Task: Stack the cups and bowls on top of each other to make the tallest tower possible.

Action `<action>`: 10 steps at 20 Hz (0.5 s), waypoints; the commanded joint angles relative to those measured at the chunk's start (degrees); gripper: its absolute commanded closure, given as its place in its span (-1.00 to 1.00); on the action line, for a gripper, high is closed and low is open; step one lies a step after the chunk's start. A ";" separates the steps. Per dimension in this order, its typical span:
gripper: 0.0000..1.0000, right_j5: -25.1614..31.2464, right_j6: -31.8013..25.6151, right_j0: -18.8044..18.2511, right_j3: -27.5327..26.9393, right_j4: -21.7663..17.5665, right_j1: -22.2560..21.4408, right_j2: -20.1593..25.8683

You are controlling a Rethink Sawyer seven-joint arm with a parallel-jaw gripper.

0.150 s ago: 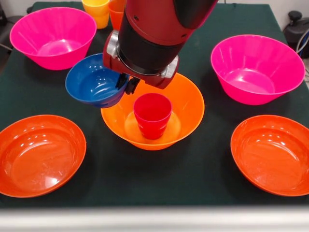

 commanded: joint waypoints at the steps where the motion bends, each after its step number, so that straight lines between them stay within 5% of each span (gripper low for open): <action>1: 1.00 5.80 11.37 1.46 -1.66 1.82 1.86 2.35; 10: 1.00 6.47 13.29 1.86 -2.09 4.26 2.97 1.70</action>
